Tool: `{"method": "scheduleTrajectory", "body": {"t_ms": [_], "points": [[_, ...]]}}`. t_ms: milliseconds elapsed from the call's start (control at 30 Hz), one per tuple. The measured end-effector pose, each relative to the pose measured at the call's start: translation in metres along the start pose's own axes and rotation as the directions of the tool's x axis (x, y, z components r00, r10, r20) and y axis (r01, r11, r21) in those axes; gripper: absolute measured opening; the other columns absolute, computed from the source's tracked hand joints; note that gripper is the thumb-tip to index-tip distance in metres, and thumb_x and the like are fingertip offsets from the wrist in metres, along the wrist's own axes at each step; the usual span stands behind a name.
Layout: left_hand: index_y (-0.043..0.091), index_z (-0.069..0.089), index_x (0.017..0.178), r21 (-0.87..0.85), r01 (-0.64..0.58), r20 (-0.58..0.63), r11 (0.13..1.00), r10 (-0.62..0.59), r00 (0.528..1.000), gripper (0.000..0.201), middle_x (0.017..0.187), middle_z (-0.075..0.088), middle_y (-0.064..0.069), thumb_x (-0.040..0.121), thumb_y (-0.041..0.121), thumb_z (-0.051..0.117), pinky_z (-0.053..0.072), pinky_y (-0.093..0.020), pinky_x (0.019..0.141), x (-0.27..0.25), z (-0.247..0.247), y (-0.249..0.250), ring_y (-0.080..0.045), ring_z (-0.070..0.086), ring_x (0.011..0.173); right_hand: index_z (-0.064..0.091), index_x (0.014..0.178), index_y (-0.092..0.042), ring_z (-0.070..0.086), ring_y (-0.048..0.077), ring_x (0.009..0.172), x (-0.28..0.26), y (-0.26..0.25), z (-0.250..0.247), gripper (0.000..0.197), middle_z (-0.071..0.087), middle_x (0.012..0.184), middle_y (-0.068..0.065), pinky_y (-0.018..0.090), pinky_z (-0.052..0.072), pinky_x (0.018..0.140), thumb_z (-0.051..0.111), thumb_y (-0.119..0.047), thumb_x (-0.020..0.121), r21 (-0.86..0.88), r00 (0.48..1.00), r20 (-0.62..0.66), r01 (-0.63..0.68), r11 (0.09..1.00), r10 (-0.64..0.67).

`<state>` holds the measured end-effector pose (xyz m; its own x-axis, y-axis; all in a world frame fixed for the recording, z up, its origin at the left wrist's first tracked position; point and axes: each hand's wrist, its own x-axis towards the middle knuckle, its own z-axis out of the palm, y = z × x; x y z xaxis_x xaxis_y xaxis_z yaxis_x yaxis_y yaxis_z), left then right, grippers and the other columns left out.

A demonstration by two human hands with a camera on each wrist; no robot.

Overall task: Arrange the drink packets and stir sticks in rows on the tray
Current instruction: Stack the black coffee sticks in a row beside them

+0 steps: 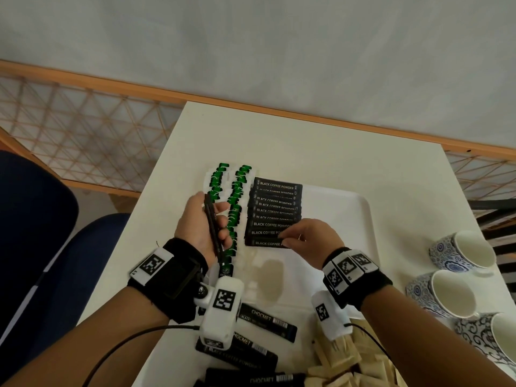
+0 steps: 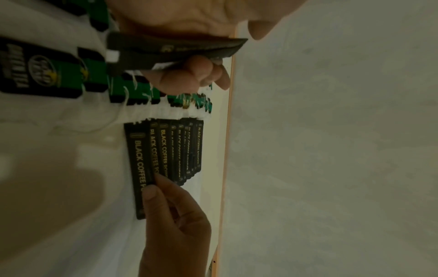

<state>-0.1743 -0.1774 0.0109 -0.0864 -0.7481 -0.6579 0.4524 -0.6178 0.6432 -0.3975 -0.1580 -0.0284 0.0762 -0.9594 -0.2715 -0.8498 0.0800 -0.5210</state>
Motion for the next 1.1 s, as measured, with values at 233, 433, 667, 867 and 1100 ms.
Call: {"method": "scheduleTrajectory", "body": {"t_ms": [233,433,667,867,1100], "points": [[0.009,0.059,0.093,0.069,-0.013,0.003,0.998,0.013,1.000,0.023,0.070,0.044,-0.004,0.095,0.013,0.037,0.049,-0.032,0.056,0.003,0.008,-0.004,-0.017,0.045,0.056,0.073,0.089,-0.033,0.054,0.008,0.084,0.012,-0.001,0.003,0.010,0.057,0.084,-0.014,0.024,0.044,0.077,0.070,-0.030,0.080,-0.032,0.997,-0.078,0.010,0.999,-0.012],[0.016,0.060,0.092,0.284,-0.067,0.031,0.956,0.061,0.998,0.011,0.080,0.062,-0.004,0.094,0.008,0.052,0.044,-0.021,0.054,0.010,0.008,-0.010,-0.012,0.055,0.067,0.072,0.090,-0.030,0.053,0.010,0.085,0.014,0.002,0.004,0.010,0.055,0.085,-0.011,0.025,0.044,0.077,0.072,-0.030,0.080,-0.031,0.994,-0.106,0.020,0.999,-0.023],[0.016,0.060,0.094,0.225,-0.031,0.053,0.974,0.020,0.998,0.017,0.083,0.063,-0.008,0.093,0.001,0.052,0.052,-0.024,0.052,0.010,0.012,-0.015,-0.015,0.061,0.070,0.073,0.087,-0.022,0.063,0.021,0.081,0.002,-0.019,-0.004,0.031,0.070,0.084,0.004,0.034,0.051,0.078,0.052,-0.045,0.093,0.408,1.000,-0.019,0.023,0.913,-0.016],[0.012,0.059,0.094,0.186,-0.049,0.093,0.981,0.032,0.995,0.019,0.086,0.065,-0.012,0.093,-0.004,0.049,0.058,-0.025,0.055,0.005,0.019,-0.016,-0.018,0.063,0.073,0.072,0.097,-0.025,0.059,0.008,0.063,-0.004,-0.030,-0.003,0.014,0.069,0.076,-0.005,0.010,0.043,0.058,0.058,-0.028,0.094,0.537,0.995,0.094,-0.012,0.844,-0.045],[0.009,0.054,0.094,0.163,-0.012,0.059,0.987,0.003,0.998,0.014,0.083,0.061,-0.011,0.091,-0.005,0.053,0.060,-0.033,0.063,0.000,0.021,-0.020,-0.020,0.061,0.070,0.072,0.106,-0.020,0.056,0.011,0.077,-0.006,-0.006,-0.016,0.019,0.056,0.077,-0.014,0.016,0.044,0.073,0.060,-0.019,0.092,0.267,0.992,-0.126,0.041,0.963,-0.007]]}}
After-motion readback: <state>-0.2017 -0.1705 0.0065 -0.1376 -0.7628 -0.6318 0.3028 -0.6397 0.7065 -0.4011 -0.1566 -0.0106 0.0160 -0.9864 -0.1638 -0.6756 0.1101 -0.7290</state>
